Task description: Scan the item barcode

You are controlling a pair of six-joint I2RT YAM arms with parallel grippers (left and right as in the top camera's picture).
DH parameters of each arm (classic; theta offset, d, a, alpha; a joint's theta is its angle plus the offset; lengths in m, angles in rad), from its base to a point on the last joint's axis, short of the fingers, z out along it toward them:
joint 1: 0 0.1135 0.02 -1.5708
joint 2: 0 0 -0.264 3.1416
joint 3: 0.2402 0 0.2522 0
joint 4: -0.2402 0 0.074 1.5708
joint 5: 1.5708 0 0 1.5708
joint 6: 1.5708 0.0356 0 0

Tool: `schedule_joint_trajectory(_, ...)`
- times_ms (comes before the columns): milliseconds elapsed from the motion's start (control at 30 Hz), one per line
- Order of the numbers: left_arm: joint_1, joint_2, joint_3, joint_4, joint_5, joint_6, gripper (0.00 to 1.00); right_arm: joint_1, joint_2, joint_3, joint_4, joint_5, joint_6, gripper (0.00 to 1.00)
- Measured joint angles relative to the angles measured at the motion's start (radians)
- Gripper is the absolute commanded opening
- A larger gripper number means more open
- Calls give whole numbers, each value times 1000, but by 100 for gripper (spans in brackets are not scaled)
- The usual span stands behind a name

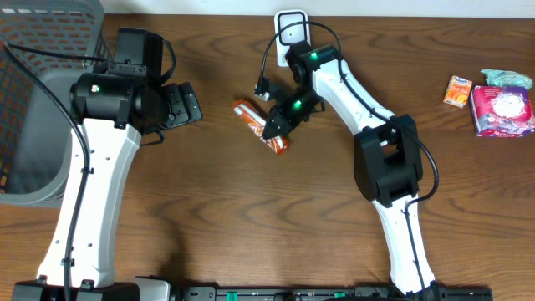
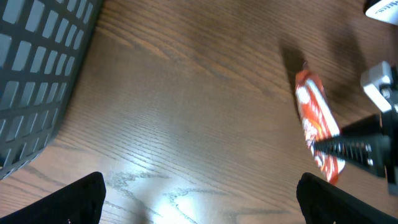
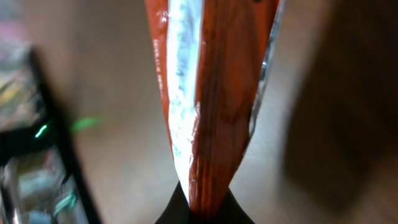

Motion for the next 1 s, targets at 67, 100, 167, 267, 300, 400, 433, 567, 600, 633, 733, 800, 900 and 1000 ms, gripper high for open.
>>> schedule_joint_trajectory(67, 0, 0, 0, 0, 0, 0, 98, 0, 0, 0, 24, 96, 124, 1)
schedule_joint_trajectory(100, 0, 0, 0, 0, 0, 0, 98, 0, 0, 0, 27, 146, 182, 1)
schedule_joint_trajectory(167, 0, 0, 0, 0, 0, 0, 98, 0, 0, 0, 27, 260, 297, 3)
schedule_joint_trajectory(267, 0, 0, 0, 0, 0, 0, 98, 1, 0, 0, 15, 422, 436, 11)
schedule_joint_trajectory(300, 0, 0, 0, 0, 0, 0, 98, 1, 0, 0, 10, 473, 476, 15)
schedule_joint_trajectory(400, 0, 0, 0, 0, 0, 0, 98, 3, 0, 0, 8, 568, 545, 20)
schedule_joint_trajectory(433, 0, 0, 0, 0, 0, 0, 98, 5, 0, 0, 9, 587, 558, 21)
schedule_joint_trajectory(567, 0, 0, 0, 0, 0, 0, 98, 16, 0, 0, 13, 632, 595, 20)
schedule_joint_trajectory(600, 0, 0, 0, 0, 0, 0, 98, 19, 0, 0, 11, 636, 602, 20)
schedule_joint_trajectory(633, 0, 0, 0, 0, 0, 0, 98, 20, 0, 1, 3, 640, 610, 19)
schedule_joint_trajectory(733, 0, 0, 0, 0, 0, 0, 98, 22, 0, 15, -33, 645, 627, 19)
schedule_joint_trajectory(800, 0, 0, 0, 0, 0, 0, 98, 22, 0, 38, -57, 647, 633, 19)
schedule_joint_trajectory(900, 0, 0, 0, 0, 0, 0, 98, 22, 0, 63, -63, 648, 639, 17)
schedule_joint_trajectory(1000, 0, 0, 0, 0, 0, 0, 98, 29, 0, 66, -60, 650, 642, 16)
